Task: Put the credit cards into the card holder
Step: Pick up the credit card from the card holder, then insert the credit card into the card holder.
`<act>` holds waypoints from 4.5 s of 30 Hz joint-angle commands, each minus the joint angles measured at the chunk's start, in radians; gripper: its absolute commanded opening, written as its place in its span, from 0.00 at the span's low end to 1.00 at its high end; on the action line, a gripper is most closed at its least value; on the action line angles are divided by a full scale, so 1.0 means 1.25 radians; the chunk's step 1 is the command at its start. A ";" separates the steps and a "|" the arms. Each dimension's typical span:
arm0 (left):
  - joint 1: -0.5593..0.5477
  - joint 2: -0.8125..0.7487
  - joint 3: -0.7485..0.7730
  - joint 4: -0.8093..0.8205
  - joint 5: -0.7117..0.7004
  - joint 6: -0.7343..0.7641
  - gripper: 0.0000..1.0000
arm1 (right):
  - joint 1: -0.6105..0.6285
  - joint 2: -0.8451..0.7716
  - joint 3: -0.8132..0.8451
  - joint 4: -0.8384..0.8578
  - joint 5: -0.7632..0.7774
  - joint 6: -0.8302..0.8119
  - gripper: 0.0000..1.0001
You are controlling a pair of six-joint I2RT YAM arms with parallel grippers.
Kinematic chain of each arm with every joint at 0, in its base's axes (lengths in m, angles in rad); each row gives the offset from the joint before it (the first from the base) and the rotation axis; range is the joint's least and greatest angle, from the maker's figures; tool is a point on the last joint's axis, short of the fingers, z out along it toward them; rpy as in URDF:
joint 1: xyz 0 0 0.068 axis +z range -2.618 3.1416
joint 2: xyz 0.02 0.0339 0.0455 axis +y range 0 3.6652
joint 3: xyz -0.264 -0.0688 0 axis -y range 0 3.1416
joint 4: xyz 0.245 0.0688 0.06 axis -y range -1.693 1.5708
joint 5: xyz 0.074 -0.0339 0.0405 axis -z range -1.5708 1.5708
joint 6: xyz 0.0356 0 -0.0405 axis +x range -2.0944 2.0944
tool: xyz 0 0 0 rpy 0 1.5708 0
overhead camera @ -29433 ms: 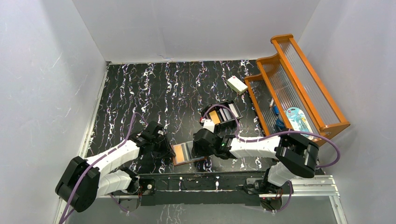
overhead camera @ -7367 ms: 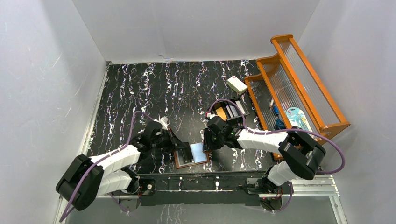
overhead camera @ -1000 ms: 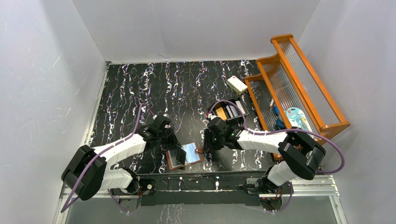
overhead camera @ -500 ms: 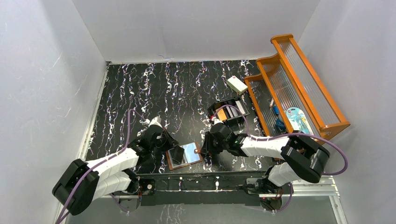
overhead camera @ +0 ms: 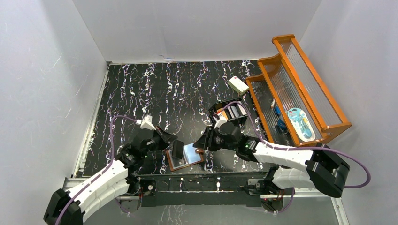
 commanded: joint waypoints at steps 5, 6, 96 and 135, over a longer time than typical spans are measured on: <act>-0.001 -0.128 0.066 -0.034 0.076 -0.075 0.00 | 0.006 0.015 -0.029 0.321 -0.105 0.161 0.54; -0.001 -0.134 0.070 -0.032 0.085 -0.082 0.00 | 0.006 0.024 -0.027 0.338 -0.115 0.174 0.54; -0.001 -0.021 -0.085 -0.132 0.179 -0.110 0.00 | 0.015 0.320 0.314 -0.345 0.144 -0.329 0.58; 0.004 0.078 -0.018 -0.008 0.198 -0.003 0.00 | 0.026 0.279 0.177 -0.280 0.133 -0.165 0.41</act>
